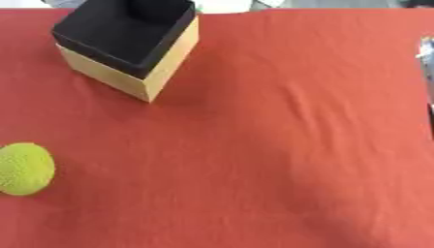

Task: Pick up objects on the table and place them in the box.

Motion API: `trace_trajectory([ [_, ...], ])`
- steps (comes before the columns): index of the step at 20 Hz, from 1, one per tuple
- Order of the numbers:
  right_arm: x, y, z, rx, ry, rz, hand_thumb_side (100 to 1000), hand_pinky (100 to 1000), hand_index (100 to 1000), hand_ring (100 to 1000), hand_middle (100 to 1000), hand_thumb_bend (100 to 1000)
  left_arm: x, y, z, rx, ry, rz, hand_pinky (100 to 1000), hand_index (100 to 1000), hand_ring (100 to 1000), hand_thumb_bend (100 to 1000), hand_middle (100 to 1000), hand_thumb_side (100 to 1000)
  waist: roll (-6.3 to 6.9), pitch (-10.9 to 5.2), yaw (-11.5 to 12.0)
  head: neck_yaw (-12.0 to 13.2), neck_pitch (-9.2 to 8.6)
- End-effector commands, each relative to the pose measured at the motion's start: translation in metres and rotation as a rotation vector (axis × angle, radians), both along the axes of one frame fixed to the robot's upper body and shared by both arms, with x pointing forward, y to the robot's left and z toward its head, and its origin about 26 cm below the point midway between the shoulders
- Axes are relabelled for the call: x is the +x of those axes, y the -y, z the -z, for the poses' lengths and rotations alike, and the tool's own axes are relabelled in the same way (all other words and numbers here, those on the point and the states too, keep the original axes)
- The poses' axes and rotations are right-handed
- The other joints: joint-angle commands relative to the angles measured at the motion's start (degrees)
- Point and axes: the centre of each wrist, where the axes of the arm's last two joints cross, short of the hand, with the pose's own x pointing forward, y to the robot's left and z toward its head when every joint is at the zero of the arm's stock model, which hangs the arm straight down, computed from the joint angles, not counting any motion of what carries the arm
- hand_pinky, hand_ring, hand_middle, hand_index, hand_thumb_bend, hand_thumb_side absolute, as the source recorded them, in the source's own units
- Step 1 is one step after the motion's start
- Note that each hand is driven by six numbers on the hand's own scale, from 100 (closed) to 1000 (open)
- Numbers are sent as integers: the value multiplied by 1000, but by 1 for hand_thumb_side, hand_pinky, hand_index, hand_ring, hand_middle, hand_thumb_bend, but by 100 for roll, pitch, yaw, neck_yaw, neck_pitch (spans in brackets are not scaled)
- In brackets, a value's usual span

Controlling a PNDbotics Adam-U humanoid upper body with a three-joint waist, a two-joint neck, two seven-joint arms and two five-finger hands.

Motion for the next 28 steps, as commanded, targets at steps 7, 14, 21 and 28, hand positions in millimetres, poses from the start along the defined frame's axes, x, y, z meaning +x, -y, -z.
trace_trajectory([
  [7,-5,-2,-10,-29,31,-8,651,756,755,792,610,100,6,19,-20,161,-174,72,941,963,870,443,870,683,30,-135,-46,10,10],
  [14,-5,-3,-10,-27,29,-15,655,755,755,792,610,100,11,31,-27,200,-264,89,960,953,888,485,888,595,36,-141,-80,67,24],
  [21,-4,-3,-9,-25,26,-20,656,755,754,793,610,100,16,45,-31,222,-378,161,974,953,904,477,900,467,51,-144,-106,122,27],
  [28,-4,-3,-8,-25,27,-21,655,755,754,793,610,100,16,48,-24,349,-509,179,974,953,910,504,893,302,89,-149,-125,144,24],
])
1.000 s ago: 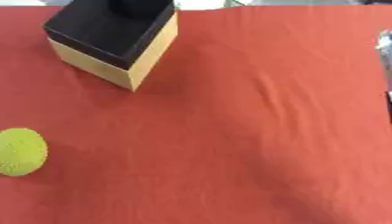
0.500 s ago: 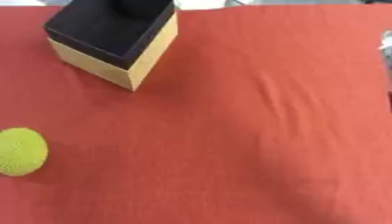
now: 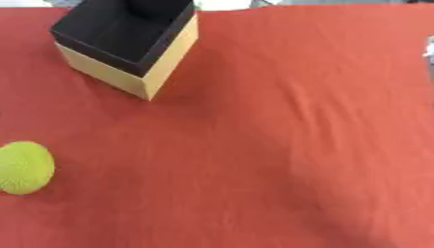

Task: Pick up objects on the table and place them in the box.

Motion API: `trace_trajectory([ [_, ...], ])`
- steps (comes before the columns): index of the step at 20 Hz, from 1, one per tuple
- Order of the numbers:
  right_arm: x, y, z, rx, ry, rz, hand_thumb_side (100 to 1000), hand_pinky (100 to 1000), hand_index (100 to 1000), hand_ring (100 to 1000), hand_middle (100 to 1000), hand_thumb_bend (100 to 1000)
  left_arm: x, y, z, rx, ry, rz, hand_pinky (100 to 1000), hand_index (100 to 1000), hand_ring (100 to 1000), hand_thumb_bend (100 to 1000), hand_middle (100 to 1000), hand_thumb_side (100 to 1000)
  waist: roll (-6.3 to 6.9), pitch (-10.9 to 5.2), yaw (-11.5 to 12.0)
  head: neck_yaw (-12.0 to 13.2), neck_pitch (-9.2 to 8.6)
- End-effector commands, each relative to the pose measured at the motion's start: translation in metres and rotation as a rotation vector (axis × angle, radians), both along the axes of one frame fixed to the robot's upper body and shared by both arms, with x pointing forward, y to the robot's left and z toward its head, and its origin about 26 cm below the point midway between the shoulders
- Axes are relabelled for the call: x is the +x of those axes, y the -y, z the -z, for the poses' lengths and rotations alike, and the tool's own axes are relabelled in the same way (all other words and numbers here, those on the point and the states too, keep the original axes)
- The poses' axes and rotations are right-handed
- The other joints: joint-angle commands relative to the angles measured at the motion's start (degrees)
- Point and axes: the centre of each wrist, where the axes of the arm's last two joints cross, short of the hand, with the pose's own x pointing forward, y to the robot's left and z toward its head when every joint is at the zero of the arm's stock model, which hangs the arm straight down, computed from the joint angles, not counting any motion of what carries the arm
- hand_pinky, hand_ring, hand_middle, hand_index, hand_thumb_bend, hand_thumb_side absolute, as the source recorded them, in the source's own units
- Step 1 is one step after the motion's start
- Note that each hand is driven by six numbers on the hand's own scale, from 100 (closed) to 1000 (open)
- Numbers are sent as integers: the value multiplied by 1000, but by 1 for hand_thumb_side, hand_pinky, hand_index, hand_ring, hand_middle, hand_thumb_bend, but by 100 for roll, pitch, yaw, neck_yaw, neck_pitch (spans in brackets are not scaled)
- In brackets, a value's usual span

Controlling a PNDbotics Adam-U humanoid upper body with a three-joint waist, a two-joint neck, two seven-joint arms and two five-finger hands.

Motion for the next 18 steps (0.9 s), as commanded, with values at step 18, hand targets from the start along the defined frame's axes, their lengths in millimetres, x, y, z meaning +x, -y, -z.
trace_trajectory([
  [18,-5,0,-9,-15,34,-4,652,755,753,793,608,100,-7,-15,13,178,68,-159,966,986,920,519,870,100,-7,-130,30,98,12],
])
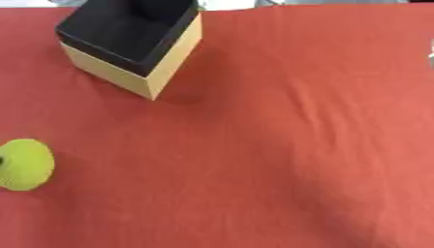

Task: Pick up objects on the table and place them in the box.

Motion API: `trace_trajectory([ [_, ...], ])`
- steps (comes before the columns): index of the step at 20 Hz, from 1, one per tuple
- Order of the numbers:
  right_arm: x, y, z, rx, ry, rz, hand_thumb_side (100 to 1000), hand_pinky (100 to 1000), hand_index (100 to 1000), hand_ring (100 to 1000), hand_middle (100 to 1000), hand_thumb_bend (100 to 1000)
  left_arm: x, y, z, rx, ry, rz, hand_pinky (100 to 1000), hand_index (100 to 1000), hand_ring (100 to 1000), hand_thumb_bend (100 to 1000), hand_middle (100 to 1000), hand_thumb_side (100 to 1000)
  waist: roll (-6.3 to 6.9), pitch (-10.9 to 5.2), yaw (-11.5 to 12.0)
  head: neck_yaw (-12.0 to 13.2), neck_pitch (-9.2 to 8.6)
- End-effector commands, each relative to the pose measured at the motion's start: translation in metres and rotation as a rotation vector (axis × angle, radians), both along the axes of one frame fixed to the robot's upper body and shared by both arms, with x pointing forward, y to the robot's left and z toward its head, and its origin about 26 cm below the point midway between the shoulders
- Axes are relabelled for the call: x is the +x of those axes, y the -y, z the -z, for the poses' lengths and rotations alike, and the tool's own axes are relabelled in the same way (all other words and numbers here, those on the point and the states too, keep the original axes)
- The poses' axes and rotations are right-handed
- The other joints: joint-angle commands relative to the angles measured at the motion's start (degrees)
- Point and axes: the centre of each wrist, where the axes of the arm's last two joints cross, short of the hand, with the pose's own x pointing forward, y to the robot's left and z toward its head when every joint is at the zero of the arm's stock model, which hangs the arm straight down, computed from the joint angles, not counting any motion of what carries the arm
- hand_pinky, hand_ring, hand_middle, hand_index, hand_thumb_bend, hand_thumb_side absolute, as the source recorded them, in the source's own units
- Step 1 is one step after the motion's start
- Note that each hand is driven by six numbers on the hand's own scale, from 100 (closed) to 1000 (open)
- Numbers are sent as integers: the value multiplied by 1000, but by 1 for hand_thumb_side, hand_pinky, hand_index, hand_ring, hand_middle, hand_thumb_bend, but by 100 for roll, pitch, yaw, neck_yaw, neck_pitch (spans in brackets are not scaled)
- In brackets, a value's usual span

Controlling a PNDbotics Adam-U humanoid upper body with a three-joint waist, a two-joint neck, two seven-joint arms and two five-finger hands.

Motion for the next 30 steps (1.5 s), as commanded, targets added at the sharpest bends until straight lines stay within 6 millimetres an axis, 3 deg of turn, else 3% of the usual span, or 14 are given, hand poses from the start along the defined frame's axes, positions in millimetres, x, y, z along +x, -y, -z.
trace_trajectory([
  [1,-5,0,-9,-15,32,-3,651,755,753,793,608,100,-1,0,-15,-4,96,-1,963,985,917,506,867,100,0,-127,-2,30,4],
  [3,-5,0,-9,-15,30,0,647,755,753,793,608,100,0,2,-27,-48,167,28,950,983,904,468,853,100,1,-128,1,27,24],
  [7,-5,-1,-8,-16,30,-6,651,755,753,793,608,100,0,2,-44,-98,299,33,957,982,909,481,853,100,13,-137,17,30,25],
  [15,-4,-2,-8,-15,28,-16,650,755,753,793,608,100,20,1,-31,-85,186,4,967,982,935,521,868,100,7,-142,-27,84,11],
  [24,-4,-3,-8,-8,29,-25,649,755,753,794,607,100,43,8,-16,-131,15,52,964,981,952,465,875,165,-4,-138,-68,120,4],
  [30,-4,-4,-7,-3,29,-29,649,755,752,794,607,100,54,8,-6,-130,-62,30,962,979,953,469,877,156,-7,-134,-79,134,1],
])
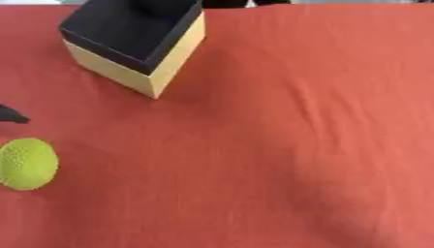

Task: Pick up objects on the table and place them in the box.

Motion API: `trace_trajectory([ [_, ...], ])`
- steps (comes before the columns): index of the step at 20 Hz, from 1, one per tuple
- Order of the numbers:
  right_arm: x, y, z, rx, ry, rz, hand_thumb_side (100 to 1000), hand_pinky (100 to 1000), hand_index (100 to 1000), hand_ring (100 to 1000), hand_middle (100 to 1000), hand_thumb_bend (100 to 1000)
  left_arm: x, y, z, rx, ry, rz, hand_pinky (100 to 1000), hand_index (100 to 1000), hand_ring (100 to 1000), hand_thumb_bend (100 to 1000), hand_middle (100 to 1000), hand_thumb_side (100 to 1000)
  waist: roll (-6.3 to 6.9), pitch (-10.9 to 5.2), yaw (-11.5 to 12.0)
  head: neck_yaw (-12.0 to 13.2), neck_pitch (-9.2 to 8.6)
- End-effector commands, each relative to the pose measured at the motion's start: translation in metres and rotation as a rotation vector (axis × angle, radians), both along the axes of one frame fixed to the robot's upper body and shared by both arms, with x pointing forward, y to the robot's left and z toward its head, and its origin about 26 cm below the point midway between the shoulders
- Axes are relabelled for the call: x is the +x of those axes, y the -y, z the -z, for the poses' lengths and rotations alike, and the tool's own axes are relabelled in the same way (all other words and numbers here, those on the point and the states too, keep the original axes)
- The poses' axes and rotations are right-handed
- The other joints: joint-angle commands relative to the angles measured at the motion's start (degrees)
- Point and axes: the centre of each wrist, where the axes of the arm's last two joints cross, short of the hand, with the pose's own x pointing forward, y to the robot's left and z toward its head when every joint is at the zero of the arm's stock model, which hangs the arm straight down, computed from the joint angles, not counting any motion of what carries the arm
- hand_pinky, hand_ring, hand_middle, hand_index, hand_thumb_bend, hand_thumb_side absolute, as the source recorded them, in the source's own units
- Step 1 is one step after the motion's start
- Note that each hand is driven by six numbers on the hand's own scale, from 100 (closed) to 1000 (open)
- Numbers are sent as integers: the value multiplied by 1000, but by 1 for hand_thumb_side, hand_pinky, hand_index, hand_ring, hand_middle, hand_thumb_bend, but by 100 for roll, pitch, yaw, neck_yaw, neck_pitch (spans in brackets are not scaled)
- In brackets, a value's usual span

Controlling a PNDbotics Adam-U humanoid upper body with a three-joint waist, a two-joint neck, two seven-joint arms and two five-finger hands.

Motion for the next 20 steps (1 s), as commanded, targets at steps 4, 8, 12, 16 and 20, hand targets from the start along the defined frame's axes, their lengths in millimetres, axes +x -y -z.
trace_trajectory([
  [4,-5,0,-8,-10,34,-7,649,755,752,794,607,100,10,1,4,25,-29,-12,956,975,949,450,871,147,-9,-129,-18,29,-32],
  [8,-5,0,-8,-8,32,-8,649,755,752,794,606,100,14,5,9,18,-35,-4,936,968,936,432,856,141,-13,-128,-21,35,-27],
  [12,-5,0,-7,-6,31,-8,648,755,752,794,606,100,16,7,12,19,-27,-9,866,931,875,337,783,110,-15,-126,-26,39,-24],
  [16,-5,1,-7,-3,32,-5,649,754,752,794,605,100,14,8,10,1,4,-14,737,822,741,176,639,100,-11,-127,-26,43,-19],
  [20,-5,1,-6,-1,32,-3,649,754,752,794,605,100,12,6,4,-25,53,-37,607,704,603,100,522,100,-8,-131,-21,44,-14],
])
